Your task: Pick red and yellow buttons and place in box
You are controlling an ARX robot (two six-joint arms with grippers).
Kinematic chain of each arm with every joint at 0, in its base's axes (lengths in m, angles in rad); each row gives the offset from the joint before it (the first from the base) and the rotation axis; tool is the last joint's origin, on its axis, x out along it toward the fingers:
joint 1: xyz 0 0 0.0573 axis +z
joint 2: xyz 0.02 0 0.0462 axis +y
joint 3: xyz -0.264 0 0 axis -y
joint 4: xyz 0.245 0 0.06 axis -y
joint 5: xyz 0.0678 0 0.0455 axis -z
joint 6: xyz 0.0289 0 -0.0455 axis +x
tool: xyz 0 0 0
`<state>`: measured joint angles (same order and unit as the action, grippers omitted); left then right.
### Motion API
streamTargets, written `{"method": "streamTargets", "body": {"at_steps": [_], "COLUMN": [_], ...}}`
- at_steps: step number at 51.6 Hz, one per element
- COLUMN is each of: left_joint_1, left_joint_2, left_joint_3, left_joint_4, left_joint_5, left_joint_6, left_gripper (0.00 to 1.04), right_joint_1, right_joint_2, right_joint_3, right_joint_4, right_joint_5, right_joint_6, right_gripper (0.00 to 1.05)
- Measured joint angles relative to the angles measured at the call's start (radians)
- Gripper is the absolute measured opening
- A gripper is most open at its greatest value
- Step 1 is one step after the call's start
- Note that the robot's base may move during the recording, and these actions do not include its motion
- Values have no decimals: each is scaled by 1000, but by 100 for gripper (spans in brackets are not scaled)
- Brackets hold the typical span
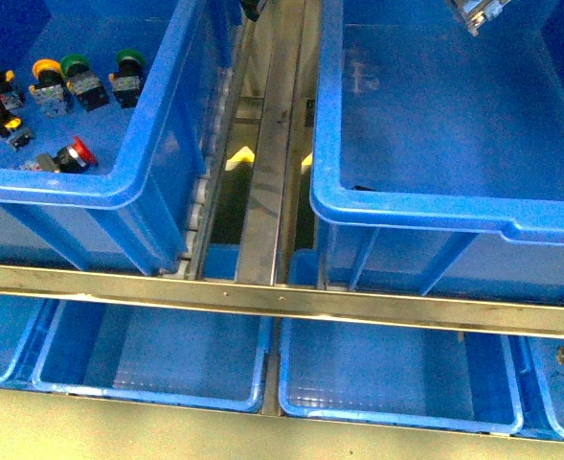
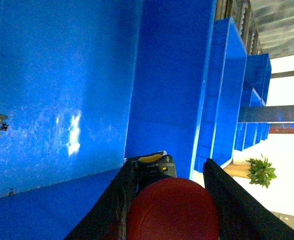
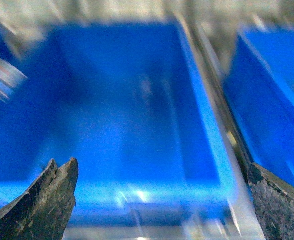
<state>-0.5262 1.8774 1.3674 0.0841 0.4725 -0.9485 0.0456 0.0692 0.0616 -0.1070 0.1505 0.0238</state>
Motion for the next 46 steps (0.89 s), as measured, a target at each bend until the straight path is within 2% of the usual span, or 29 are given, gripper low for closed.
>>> {"method": "streamTargets", "body": {"at_steps": [2,4,7,13,19,30,46], "left_joint_1": [0,1,1,-1,1,17,19], "left_joint_2": [0,0,0,2,4,4,4], "left_joint_3": [2,2,3,6,6,6,28], "left_joint_4": [0,0,3,10,15,16,16], "left_joint_5": [2,2,2,7,6,6,10], "left_joint_6": [-1,-3,-5,-12,-21,-30,-42], "left_gripper": [34,34,34,34,34,34,34], "right_joint_1": [57,88,121,168,210,293,407], "right_joint_2": [129,242,423,711,919,1142,1243], "right_joint_3": [71,119,193,346,449,576,647], "right_joint_4": [-105,-113,-33,169,293,323,371], "right_joint_5": [177,275,315,212,105,-6,-64], "right_joint_6": [-1,-20,-85,-223,-368,-491,-618], "right_gripper": [98,98,98,98,98,98,98]}}
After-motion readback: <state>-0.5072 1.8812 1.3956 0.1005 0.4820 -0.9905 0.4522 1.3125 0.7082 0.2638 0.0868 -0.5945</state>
